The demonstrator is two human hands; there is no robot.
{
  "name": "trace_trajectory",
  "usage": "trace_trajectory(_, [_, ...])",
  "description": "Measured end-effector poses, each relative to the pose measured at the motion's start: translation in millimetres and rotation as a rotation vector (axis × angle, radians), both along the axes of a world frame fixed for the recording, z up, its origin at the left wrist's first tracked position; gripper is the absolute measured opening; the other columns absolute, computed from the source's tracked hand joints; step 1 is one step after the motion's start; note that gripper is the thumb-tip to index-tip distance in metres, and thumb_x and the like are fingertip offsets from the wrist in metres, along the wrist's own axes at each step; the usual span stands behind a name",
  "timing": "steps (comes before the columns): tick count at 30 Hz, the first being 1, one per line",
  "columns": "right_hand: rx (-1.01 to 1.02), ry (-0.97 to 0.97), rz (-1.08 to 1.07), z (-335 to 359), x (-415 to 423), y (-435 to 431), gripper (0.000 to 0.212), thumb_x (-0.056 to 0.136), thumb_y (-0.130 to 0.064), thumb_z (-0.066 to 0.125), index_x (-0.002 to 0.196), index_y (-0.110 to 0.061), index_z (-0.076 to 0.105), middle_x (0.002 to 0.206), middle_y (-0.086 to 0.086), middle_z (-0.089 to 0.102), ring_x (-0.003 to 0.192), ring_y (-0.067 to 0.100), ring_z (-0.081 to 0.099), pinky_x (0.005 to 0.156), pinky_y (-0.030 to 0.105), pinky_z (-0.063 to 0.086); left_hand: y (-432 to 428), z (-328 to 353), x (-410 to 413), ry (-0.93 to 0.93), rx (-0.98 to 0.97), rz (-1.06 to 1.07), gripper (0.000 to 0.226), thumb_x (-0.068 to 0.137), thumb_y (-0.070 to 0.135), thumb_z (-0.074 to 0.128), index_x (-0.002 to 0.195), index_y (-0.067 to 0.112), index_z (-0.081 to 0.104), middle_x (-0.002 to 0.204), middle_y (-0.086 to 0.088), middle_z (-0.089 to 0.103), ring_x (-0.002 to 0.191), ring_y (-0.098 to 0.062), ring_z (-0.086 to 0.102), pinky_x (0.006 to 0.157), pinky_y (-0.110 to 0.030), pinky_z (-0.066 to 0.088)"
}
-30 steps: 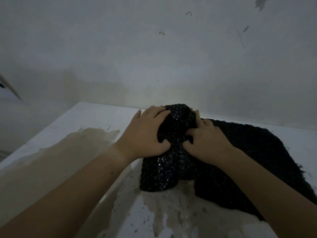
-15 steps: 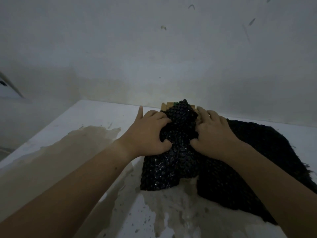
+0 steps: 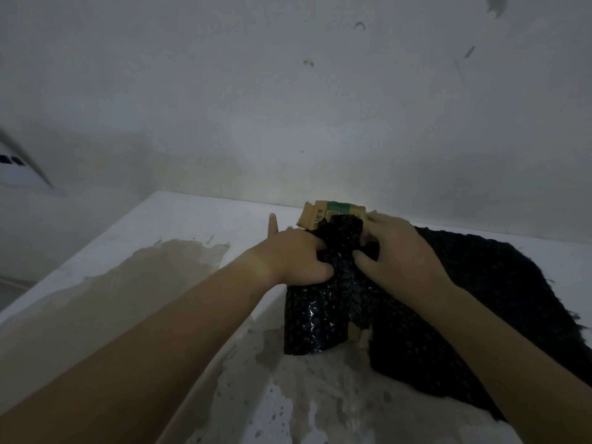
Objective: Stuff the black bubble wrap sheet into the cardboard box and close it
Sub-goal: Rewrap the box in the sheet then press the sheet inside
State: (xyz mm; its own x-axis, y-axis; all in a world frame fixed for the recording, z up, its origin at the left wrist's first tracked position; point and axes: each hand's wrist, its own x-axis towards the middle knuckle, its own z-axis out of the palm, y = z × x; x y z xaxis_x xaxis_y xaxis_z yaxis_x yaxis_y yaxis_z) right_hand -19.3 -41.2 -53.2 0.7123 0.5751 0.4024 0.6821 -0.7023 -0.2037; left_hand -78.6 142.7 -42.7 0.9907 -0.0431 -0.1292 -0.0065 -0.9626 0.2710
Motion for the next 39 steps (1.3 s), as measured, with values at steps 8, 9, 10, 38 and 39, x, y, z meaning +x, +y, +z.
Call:
trace_trajectory(8, [-0.36,0.175,-0.128,-3,3,7,0.039,0.085,-0.034,0.046,0.12,-0.027,0.063,0.151,0.006,0.027,0.135,0.029,0.023,0.107,0.046,0.03,-9,1,7,0.001,0.087,0.024,0.024,0.08,0.045,0.047,0.068,0.024,0.05,0.079,0.002,0.058,0.102,-0.026,0.056,0.114,-0.061,-0.009])
trace_trajectory(9, [-0.406,0.28,-0.145,-1,8,10,0.042,0.087,-0.037,0.043,0.125,-0.028,0.059,0.155,0.005,0.02,0.14,0.03,0.016,0.11,0.049,0.026,-8,1,5,-0.017,0.086,0.021,0.025,0.081,0.046,0.047,0.066,0.026,0.048,0.08,0.002,0.056,0.109,-0.027,0.053,0.114,-0.061,-0.009])
trace_trajectory(10, [-0.466,0.384,-0.16,1,13,13,0.045,0.089,-0.039,0.041,0.131,-0.028,0.055,0.159,0.004,0.01,0.144,0.03,0.007,0.113,0.051,0.021,-8,0,3,-0.044,0.085,0.013,0.025,0.081,0.046,0.047,0.064,0.026,0.047,0.081,0.002,0.054,0.114,-0.028,0.05,0.115,-0.062,-0.007])
trace_trajectory(38, [-0.439,0.282,-0.125,2,-5,15,0.051,0.09,-0.027,0.042,0.14,-0.038,0.043,0.155,0.009,0.016,0.138,0.032,0.015,0.105,0.048,0.028,-9,3,11,0.007,0.198,-0.041,0.034,0.091,0.031,0.044,0.118,0.025,0.063,0.16,-0.008,0.025,0.151,-0.022,-0.007,0.113,-0.059,-0.019])
trace_trajectory(39, [-0.477,0.329,-0.125,4,-3,17,0.053,0.09,-0.027,0.041,0.142,-0.038,0.04,0.158,0.009,0.011,0.14,0.033,0.011,0.107,0.05,0.025,-8,2,7,-0.058,0.214,-0.061,0.034,0.089,0.031,0.046,0.118,0.025,0.062,0.159,-0.008,0.029,0.151,-0.024,-0.001,0.113,-0.058,-0.018])
